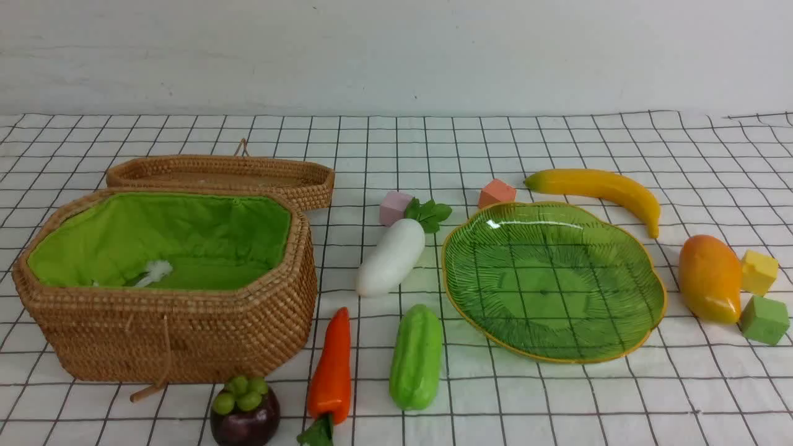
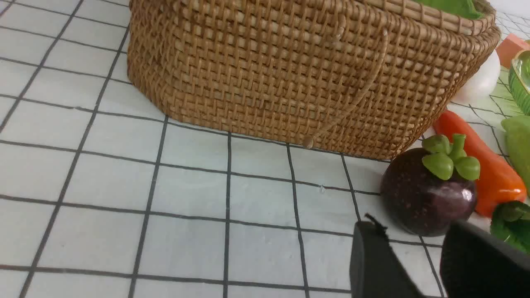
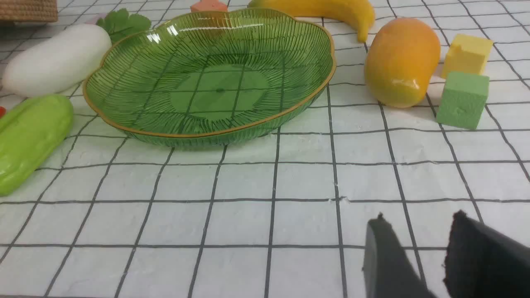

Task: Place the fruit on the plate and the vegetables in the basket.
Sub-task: Grab a mangosteen with your left arm and put it on the plate on the right

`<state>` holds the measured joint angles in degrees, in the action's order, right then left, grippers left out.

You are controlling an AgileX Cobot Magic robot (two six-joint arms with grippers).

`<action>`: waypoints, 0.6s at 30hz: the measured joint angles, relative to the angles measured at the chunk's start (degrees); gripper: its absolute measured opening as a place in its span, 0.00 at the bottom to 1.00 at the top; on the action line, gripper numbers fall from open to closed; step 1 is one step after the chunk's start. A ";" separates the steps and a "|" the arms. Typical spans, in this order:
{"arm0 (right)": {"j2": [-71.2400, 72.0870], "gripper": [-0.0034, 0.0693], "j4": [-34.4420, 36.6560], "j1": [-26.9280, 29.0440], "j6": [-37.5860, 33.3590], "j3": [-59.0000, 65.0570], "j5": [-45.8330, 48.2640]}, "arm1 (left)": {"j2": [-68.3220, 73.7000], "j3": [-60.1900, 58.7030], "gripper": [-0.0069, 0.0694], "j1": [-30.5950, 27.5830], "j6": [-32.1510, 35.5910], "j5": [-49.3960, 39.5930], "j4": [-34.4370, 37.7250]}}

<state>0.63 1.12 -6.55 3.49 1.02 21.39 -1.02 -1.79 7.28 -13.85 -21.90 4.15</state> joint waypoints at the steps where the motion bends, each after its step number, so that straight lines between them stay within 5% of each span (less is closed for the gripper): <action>1: 0.00 0.38 0.00 0.00 0.00 0.00 0.00 | 0.00 0.00 0.40 0.00 0.00 0.00 0.00; 18: 0.00 0.38 0.00 0.00 0.00 0.00 0.00 | 0.00 0.00 0.40 0.00 0.28 -0.04 -0.99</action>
<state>0.63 1.12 -6.55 3.49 1.02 21.39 -1.02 -1.79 7.28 -13.56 -21.95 3.17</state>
